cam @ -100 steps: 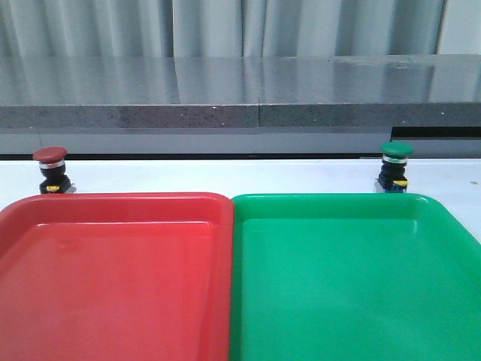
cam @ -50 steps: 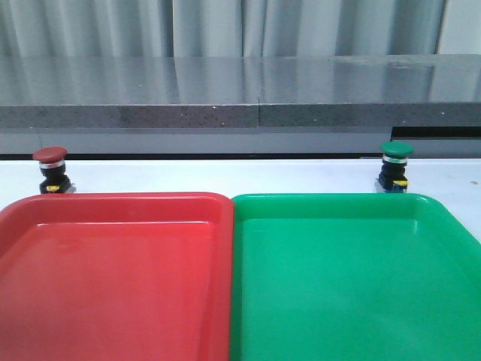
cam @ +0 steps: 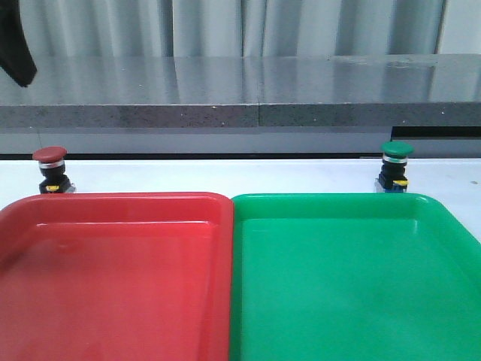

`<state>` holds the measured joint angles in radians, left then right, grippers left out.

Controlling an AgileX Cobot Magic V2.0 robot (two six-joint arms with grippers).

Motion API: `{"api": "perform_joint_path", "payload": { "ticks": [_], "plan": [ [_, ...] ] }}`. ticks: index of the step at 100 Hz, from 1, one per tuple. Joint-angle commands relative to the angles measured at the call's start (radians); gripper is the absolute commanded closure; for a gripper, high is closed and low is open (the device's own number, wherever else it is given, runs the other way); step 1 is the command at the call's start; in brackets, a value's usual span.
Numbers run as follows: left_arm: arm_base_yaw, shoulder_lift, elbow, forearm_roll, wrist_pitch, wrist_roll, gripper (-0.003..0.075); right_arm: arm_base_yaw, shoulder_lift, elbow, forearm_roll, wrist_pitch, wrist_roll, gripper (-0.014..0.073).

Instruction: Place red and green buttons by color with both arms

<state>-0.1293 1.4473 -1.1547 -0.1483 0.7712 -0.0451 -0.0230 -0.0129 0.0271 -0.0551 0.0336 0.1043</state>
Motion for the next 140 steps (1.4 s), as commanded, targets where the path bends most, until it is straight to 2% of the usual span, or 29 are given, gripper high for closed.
{"api": "perform_joint_path", "payload": {
  "ticks": [1,30,66,97,140],
  "plan": [
    [-0.006,0.035,-0.078,-0.021,-0.003,-0.006,0.0101,0.001,-0.02,-0.019,-0.009,-0.071,-0.007,0.0658],
    [-0.006,0.226,-0.236,-0.021,0.044,-0.004,0.0101,0.001,-0.02,-0.019,-0.009,-0.071,-0.007,0.0658],
    [-0.006,0.388,-0.309,0.014,0.03,0.003,0.0101,0.001,-0.02,-0.019,-0.009,-0.071,-0.007,0.0658],
    [-0.006,0.428,-0.311,0.016,-0.104,0.003,0.0101,0.001,-0.02,-0.019,-0.009,-0.071,-0.007,0.0658],
    [-0.006,0.428,-0.311,0.016,-0.108,0.003,0.0102,0.001,-0.02,-0.019,-0.009,-0.071,-0.007,0.0658]
  ]
}}
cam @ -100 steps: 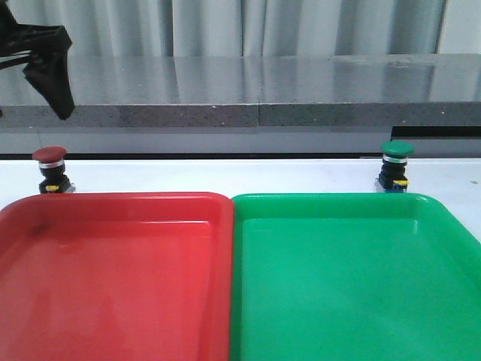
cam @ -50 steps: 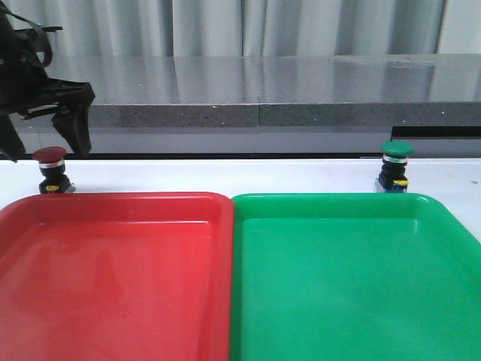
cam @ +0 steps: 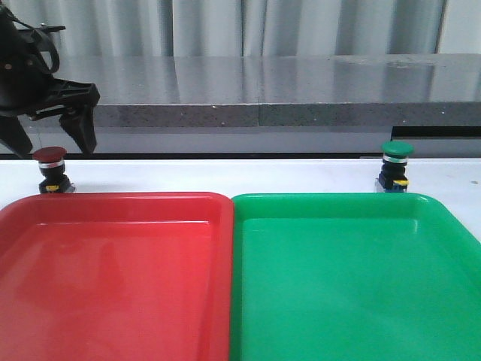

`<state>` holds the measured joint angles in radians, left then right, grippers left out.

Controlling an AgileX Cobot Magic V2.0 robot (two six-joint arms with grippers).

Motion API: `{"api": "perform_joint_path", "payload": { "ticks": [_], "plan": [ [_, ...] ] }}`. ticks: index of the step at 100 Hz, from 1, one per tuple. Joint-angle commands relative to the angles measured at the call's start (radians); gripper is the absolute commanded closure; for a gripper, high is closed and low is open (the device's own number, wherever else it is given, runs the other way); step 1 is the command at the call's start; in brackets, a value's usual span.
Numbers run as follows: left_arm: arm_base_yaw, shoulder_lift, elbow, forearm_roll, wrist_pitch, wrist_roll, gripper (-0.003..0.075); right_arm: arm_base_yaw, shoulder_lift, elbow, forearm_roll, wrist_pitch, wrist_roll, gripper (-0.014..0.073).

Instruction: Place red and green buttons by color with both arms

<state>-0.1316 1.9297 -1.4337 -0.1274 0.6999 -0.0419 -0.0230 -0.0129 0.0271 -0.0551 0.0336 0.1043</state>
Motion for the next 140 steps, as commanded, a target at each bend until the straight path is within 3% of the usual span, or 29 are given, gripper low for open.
{"api": "perform_joint_path", "payload": {
  "ticks": [1,54,66,93,106,121,140],
  "plan": [
    [-0.004,-0.054,-0.032,-0.005,-0.036,0.0,0.0102,0.001,-0.02,-0.019,-0.009,-0.071,-0.007,0.0658],
    [-0.004,-0.054,-0.032,0.029,-0.02,0.001,0.0113,0.001,-0.02,-0.019,-0.009,-0.071,-0.007,0.0658],
    [-0.004,-0.054,-0.032,0.029,-0.013,0.001,0.0196,0.001,-0.02,-0.019,-0.009,-0.071,-0.007,0.0658],
    [-0.004,-0.054,-0.032,0.029,0.002,0.001,0.0464,0.001,-0.02,-0.019,-0.009,-0.071,-0.007,0.0658],
    [-0.004,-0.054,-0.032,0.029,0.003,0.001,0.0549,0.001,-0.02,-0.019,-0.009,-0.071,-0.007,0.0658],
    [-0.004,-0.057,-0.047,0.02,0.019,0.001,0.0613,0.001,-0.02,-0.019,-0.009,-0.071,-0.007,0.0658],
    [-0.004,-0.057,-0.176,-0.029,0.152,0.001,0.0652,0.001,-0.02,-0.019,-0.009,-0.071,-0.007,0.0658]
  ]
}}
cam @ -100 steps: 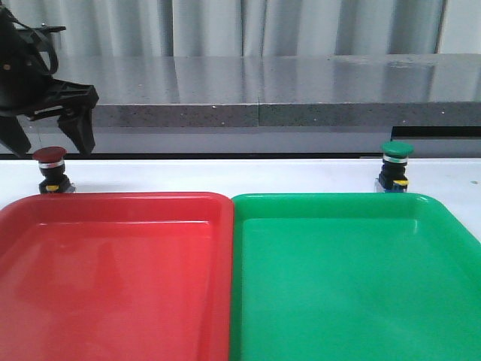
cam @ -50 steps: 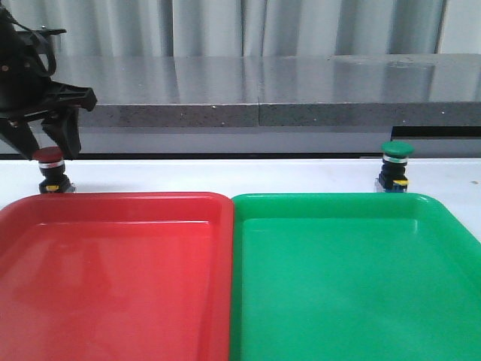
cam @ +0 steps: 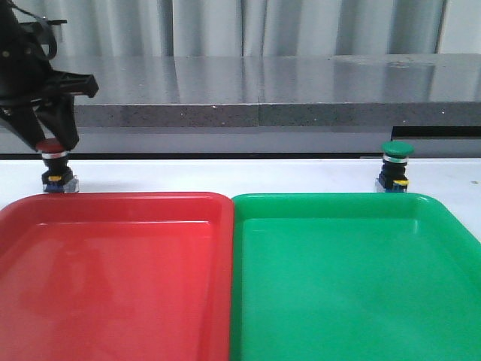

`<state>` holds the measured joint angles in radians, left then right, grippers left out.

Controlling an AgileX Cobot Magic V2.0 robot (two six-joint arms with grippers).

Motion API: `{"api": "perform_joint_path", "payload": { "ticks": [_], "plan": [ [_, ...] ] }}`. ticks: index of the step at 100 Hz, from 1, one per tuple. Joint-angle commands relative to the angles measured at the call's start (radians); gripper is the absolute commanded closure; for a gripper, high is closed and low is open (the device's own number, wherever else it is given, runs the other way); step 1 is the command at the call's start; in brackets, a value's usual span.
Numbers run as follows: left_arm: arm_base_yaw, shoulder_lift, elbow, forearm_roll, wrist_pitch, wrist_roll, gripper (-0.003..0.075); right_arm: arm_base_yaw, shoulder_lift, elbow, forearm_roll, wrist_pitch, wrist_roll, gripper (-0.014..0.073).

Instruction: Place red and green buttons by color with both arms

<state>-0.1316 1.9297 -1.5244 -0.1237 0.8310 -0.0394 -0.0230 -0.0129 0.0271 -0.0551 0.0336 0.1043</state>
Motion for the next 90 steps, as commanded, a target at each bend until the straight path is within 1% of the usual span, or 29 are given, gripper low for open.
{"api": "perform_joint_path", "payload": {
  "ticks": [1,10,18,26,33,49,63,68,85,90],
  "plan": [
    [-0.004,-0.057,-0.092,-0.035,0.03,-0.001,0.0653,0.001,-0.02,-0.019,-0.009,-0.071,-0.007,0.0658],
    [-0.004,-0.057,-0.172,-0.052,0.094,-0.001,0.066,0.001,-0.02,-0.019,-0.009,-0.071,-0.007,0.0658],
    [-0.004,-0.057,-0.223,-0.086,0.122,-0.001,0.066,0.001,-0.02,-0.019,-0.009,-0.071,-0.007,0.0658],
    [-0.004,-0.057,-0.239,-0.159,0.136,-0.001,0.066,0.001,-0.02,-0.019,-0.009,-0.071,-0.007,0.0658],
    [-0.004,-0.057,-0.24,-0.197,0.174,-0.001,0.066,0.001,-0.02,-0.019,-0.009,-0.071,-0.007,0.0658],
    [-0.019,-0.059,-0.24,-0.189,0.224,-0.001,0.066,0.001,-0.02,-0.019,-0.009,-0.071,-0.007,0.0658],
    [-0.063,-0.065,-0.24,-0.13,0.228,-0.028,0.066,0.001,-0.02,-0.019,-0.009,-0.071,-0.007,0.0658],
    [-0.09,-0.068,-0.24,-0.085,0.228,-0.052,0.066,0.001,-0.02,-0.019,-0.009,-0.071,-0.007,0.0658],
    [-0.203,-0.082,-0.238,0.093,0.226,-0.187,0.066,0.001,-0.02,-0.019,-0.009,-0.071,-0.007,0.0658],
    [-0.231,-0.082,-0.238,0.124,0.228,-0.228,0.066,0.001,-0.02,-0.019,-0.009,-0.071,-0.007,0.0658]
  ]
}}
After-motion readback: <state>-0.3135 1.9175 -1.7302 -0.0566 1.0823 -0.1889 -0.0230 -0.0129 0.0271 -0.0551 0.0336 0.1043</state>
